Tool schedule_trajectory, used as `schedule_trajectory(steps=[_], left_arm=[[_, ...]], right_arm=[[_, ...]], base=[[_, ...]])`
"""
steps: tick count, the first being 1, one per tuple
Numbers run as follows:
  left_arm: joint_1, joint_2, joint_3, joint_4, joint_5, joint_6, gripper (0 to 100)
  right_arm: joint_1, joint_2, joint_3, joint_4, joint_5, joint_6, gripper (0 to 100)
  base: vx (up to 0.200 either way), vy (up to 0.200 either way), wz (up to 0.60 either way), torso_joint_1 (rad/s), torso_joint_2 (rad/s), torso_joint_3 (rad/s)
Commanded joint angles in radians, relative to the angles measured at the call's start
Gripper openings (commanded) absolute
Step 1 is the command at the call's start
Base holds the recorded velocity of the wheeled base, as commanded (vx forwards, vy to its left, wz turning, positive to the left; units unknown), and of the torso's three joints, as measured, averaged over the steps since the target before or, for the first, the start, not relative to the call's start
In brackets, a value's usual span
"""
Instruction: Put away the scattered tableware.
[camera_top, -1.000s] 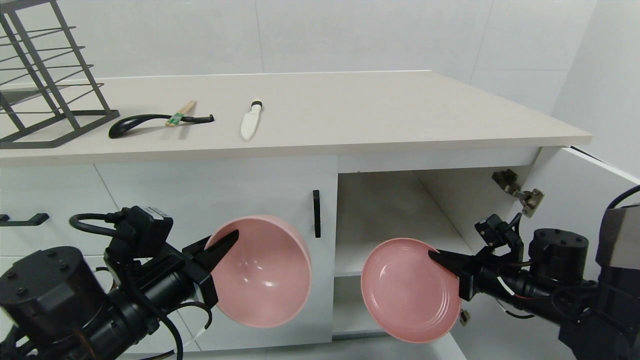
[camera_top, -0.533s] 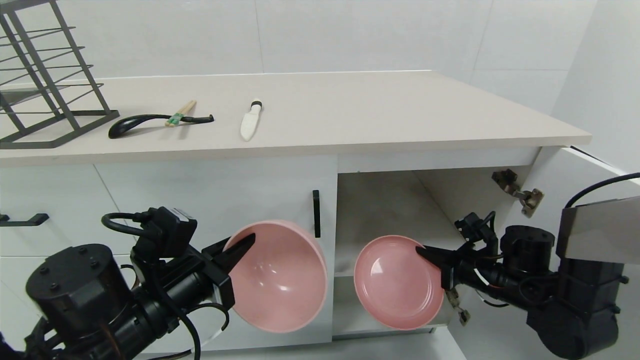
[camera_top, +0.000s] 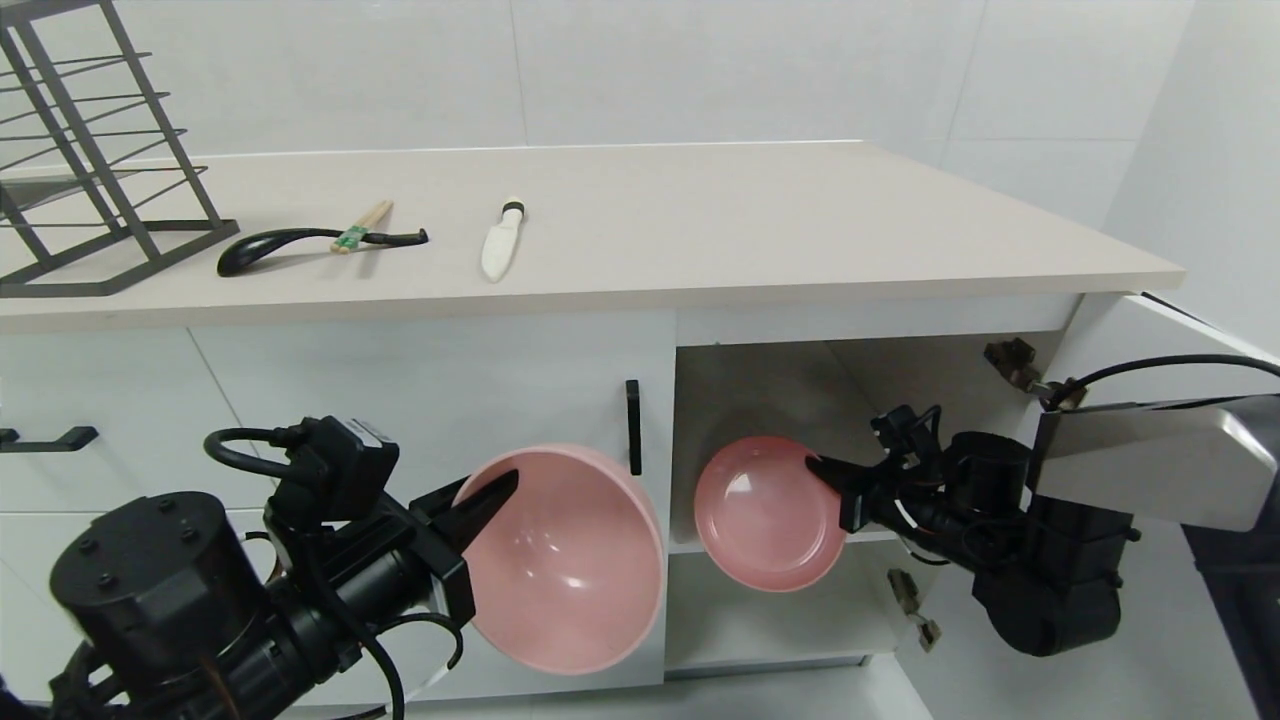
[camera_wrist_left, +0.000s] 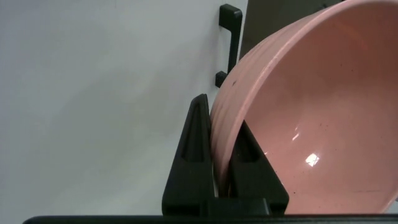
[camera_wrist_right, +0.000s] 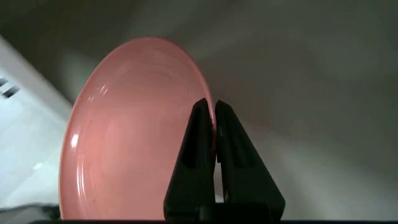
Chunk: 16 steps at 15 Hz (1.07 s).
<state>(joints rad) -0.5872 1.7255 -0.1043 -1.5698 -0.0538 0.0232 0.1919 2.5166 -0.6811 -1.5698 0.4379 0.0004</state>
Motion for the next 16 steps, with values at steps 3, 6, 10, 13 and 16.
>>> schedule_trajectory(steps=[3,6,10,13,16], left_arm=[[0.000,-0.012,0.003,-0.001,0.000,0.000,0],[0.000,-0.021,0.003,-0.001,0.000,0.000,0],[0.000,-0.023,0.000,-0.001,0.000,0.000,0],[0.000,-0.024,-0.003,-0.001,0.000,0.000,0],[0.000,-0.023,-0.003,-0.001,0.000,0.000,0]], right_arm=[[0.000,0.091,-0.126,-0.001,-0.031,0.046,0],[0.004,0.110,-0.183,-0.001,-0.061,0.145,0],[0.009,0.131,-0.229,-0.001,-0.090,0.214,0],[0.015,0.165,-0.259,-0.001,-0.091,0.216,0],[0.021,0.179,-0.291,-0.001,-0.096,0.253,0]], base=[[0.000,0.000,0.00,0.000,0.00,0.000],[0.000,0.000,0.00,0.000,0.00,0.000],[0.000,0.000,0.00,0.000,0.00,0.000],[0.000,0.000,0.00,0.000,0.00,0.000],[0.000,0.000,0.00,0.000,0.00,0.000]])
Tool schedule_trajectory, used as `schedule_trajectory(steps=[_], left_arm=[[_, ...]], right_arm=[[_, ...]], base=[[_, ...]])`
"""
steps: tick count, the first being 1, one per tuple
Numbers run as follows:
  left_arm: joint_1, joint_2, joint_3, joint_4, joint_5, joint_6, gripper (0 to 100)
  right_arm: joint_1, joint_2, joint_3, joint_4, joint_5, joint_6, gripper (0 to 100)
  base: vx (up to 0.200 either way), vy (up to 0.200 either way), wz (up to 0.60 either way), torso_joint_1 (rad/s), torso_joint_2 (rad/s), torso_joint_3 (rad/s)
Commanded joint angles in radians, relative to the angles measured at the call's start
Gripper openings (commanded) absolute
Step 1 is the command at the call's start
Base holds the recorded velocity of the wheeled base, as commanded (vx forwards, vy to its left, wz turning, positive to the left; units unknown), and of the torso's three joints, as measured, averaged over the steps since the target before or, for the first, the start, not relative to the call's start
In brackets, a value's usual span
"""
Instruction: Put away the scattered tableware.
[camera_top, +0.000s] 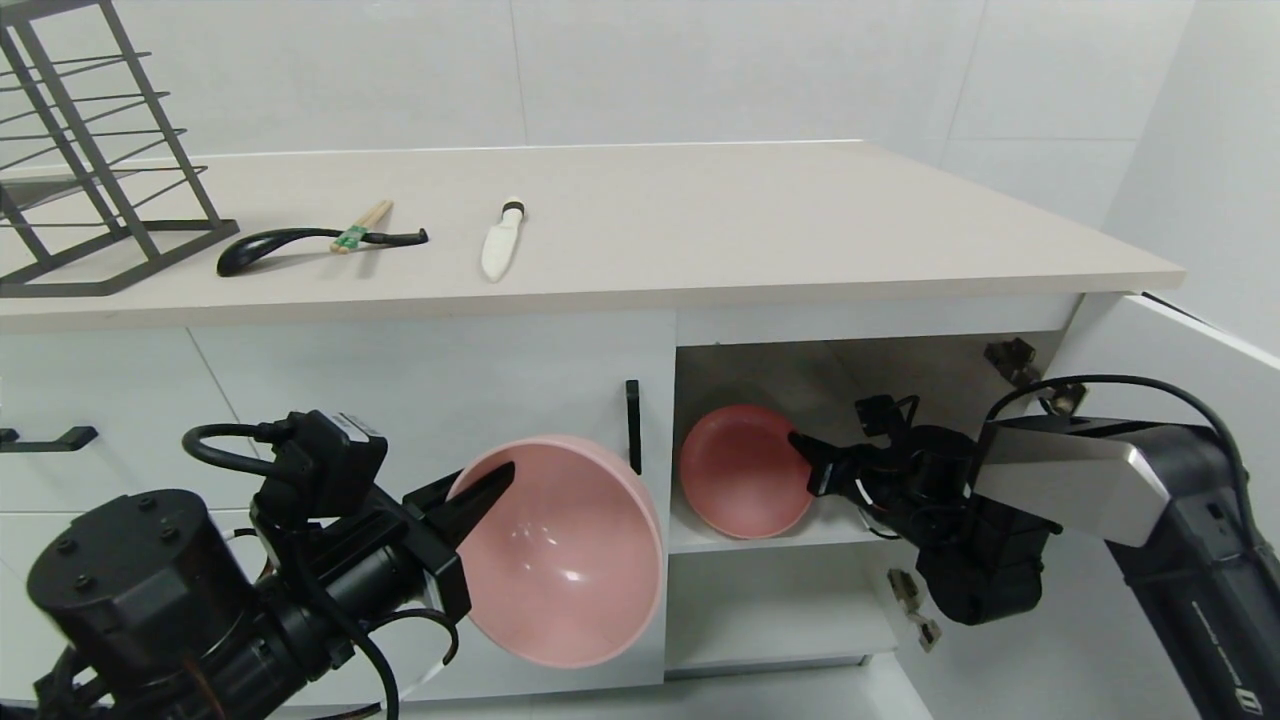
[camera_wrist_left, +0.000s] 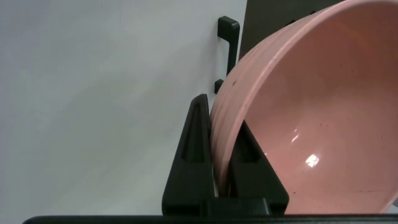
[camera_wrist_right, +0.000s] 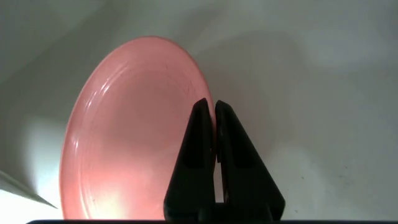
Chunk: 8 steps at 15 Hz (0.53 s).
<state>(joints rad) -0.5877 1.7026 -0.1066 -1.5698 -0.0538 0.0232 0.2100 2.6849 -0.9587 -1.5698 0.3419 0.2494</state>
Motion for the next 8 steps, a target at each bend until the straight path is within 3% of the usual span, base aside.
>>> schedule_trajectory(steps=[1,5,6,8], left_arm=[[0.000,0.003,-0.002,-0.001,0.000,0.000,0],[-0.001,0.008,-0.007,-0.001,-0.001,0.026,0],[-0.001,0.008,-0.010,-0.001,-0.001,0.034,0],[-0.004,0.009,-0.012,-0.001,-0.001,0.040,0]], right_arm=[[0.006,0.016,-0.034,-0.001,-0.040,0.022,0],[0.011,0.039,-0.072,-0.001,-0.075,0.033,0],[0.011,0.039,-0.072,-0.001,-0.075,0.033,100],[0.011,0.052,-0.095,-0.001,-0.078,0.033,100]], base=[[0.000,0.000,0.00,0.000,0.00,0.000],[0.000,0.000,0.00,0.000,0.00,0.000],[0.000,0.000,0.00,0.000,0.00,0.000],[0.000,0.000,0.00,0.000,0.00,0.000]])
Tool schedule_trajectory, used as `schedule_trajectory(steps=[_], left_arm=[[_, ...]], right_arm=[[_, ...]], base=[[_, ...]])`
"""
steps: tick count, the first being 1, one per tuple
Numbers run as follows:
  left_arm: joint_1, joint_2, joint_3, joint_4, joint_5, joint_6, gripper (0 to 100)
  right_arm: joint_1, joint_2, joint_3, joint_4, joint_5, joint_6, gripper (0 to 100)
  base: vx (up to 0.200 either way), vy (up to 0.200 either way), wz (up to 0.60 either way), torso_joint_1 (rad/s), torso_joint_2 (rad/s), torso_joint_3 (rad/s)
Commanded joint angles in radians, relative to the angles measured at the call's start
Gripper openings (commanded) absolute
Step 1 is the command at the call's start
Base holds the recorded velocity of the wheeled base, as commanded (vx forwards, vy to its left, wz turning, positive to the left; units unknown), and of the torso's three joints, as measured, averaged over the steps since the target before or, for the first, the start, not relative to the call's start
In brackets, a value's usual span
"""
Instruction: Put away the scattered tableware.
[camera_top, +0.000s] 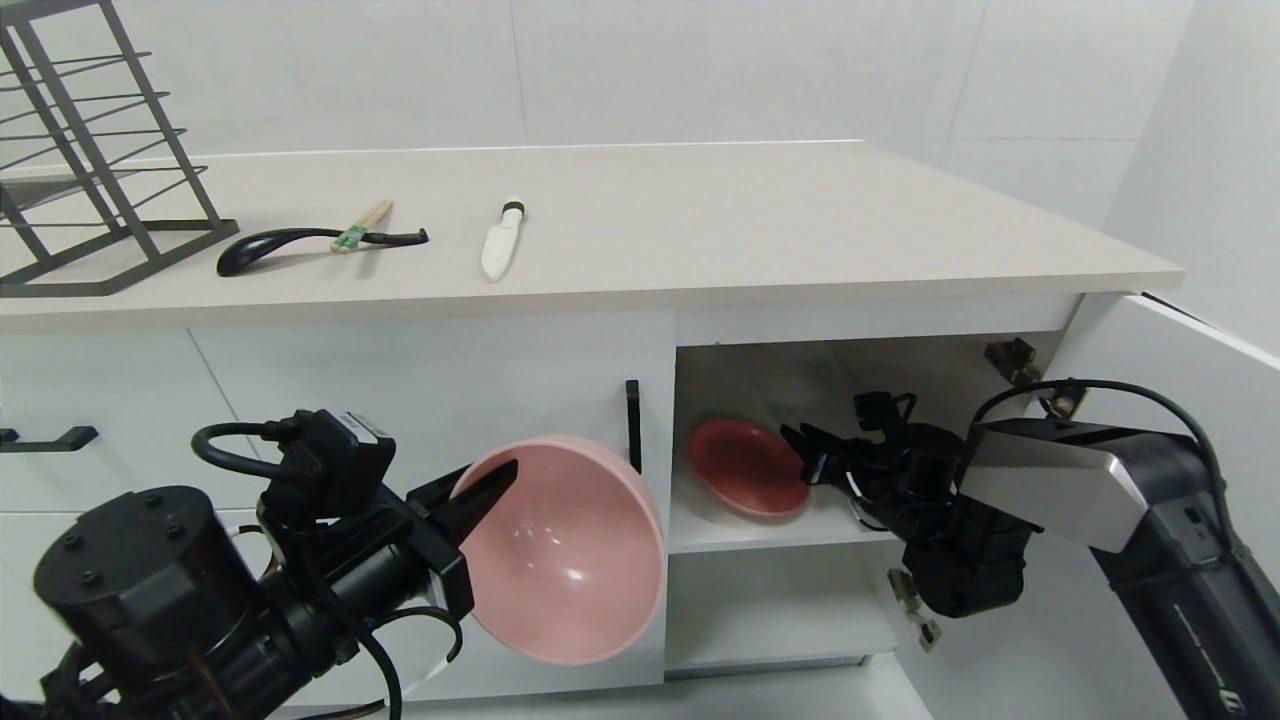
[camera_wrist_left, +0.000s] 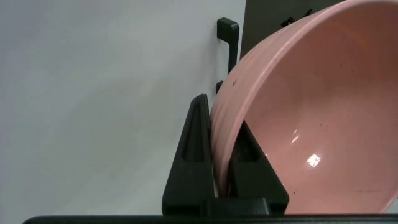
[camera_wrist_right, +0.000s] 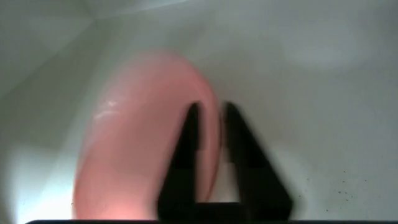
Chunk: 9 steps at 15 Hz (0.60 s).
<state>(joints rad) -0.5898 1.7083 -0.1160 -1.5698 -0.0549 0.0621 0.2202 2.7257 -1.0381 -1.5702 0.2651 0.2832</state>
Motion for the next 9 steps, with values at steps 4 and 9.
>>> schedule_trajectory(steps=[4,9], left_arm=[[-0.008,0.005,-0.013,-0.001,0.000,0.007,0],[-0.022,0.020,-0.030,-0.001,0.001,0.048,0]], right_arm=[[-0.005,0.000,0.020,-0.001,-0.001,-0.093,100],[0.039,-0.238,0.328,-0.001,0.003,-0.236,100]], base=[[0.000,0.000,0.00,0.000,0.00,0.000],[0.000,0.000,0.00,0.000,0.00,0.000]])
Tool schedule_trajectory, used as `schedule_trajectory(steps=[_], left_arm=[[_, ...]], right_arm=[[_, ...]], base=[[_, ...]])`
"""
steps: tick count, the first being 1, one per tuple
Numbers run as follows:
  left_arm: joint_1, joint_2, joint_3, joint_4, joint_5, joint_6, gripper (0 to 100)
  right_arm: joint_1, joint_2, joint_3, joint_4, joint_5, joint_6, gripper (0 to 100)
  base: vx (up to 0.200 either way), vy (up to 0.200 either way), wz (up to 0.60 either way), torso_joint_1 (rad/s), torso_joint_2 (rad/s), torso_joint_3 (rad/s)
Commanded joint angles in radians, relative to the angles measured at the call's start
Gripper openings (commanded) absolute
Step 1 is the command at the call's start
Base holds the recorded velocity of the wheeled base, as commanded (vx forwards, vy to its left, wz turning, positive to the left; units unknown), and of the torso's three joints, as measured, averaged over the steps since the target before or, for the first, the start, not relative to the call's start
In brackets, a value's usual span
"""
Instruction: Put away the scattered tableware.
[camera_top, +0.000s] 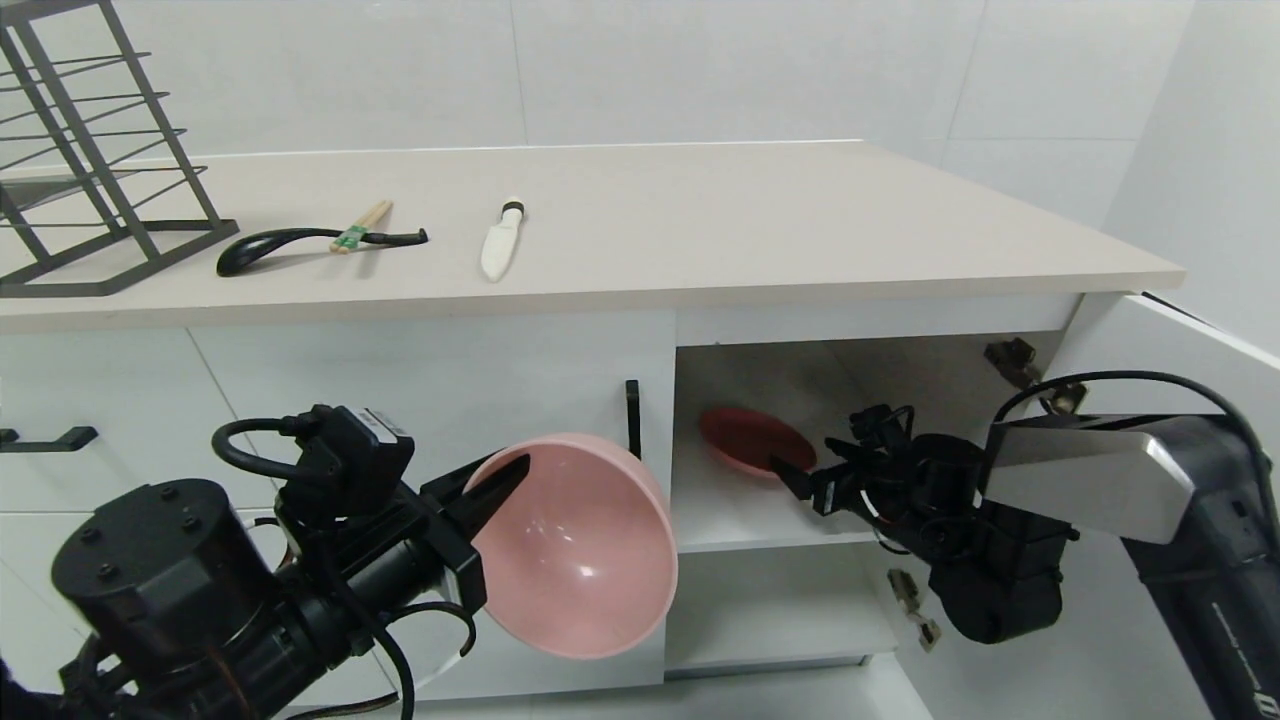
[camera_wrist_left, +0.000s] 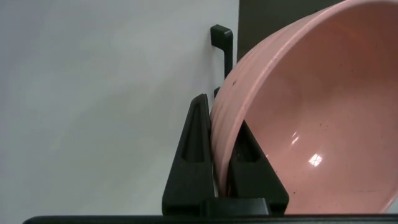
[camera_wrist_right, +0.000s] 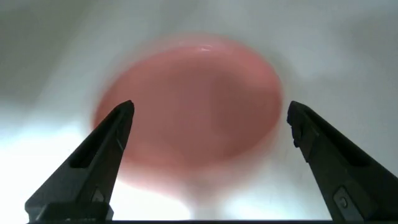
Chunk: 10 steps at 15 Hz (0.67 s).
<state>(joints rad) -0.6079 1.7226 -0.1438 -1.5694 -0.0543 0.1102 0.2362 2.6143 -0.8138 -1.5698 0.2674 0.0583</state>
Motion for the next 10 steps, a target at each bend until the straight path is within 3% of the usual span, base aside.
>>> schedule_trajectory(steps=[1,5,10], left_arm=[[-0.020,0.011,-0.003,-0.001,0.001,0.019,0],[-0.030,0.037,-0.033,-0.001,0.001,0.028,0],[-0.056,0.078,-0.069,-0.001,0.001,0.042,0]], right_arm=[[0.068,-0.226,0.228,-0.001,0.001,-0.018,100],[0.219,-0.522,0.524,-0.001,-0.008,-0.028,100],[0.235,-0.675,0.682,-0.001,-0.045,-0.100,100]], base=[[0.000,0.000,0.00,0.000,0.00,0.000],[0.000,0.000,0.00,0.000,0.00,0.000],[0.000,0.000,0.00,0.000,0.00,0.000]])
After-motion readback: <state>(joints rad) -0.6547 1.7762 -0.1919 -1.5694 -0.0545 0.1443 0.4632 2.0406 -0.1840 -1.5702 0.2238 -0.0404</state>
